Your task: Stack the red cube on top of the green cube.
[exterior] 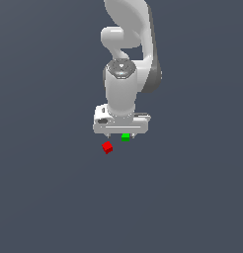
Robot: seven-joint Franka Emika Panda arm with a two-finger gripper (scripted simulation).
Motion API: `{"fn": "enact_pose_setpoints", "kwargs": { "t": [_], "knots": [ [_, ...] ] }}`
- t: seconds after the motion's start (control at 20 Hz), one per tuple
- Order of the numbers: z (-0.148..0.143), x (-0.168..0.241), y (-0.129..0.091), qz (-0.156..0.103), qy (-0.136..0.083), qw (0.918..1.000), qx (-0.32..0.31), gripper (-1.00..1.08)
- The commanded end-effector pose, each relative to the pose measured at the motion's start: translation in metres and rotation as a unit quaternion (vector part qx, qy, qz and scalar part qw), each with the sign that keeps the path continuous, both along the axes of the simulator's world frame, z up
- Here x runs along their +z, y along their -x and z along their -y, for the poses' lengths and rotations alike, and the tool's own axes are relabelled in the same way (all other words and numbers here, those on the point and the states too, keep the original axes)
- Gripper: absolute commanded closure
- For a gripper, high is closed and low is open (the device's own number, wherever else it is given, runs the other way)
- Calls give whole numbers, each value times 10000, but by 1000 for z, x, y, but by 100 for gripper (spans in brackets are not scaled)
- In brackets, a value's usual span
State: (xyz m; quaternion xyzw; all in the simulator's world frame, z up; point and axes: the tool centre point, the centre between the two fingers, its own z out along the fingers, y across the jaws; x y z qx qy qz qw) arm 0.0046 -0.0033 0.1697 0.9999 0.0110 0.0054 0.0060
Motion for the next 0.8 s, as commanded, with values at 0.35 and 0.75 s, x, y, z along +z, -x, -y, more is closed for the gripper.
{"fn": "enact_pose_setpoints", "kwargs": {
  "t": [0.35, 0.75],
  "knots": [
    [3, -5, 3, -3, -2, 9999, 138, -92],
    [14, -23, 11, -15, -12, 9980, 629, -92]
  ]
}}
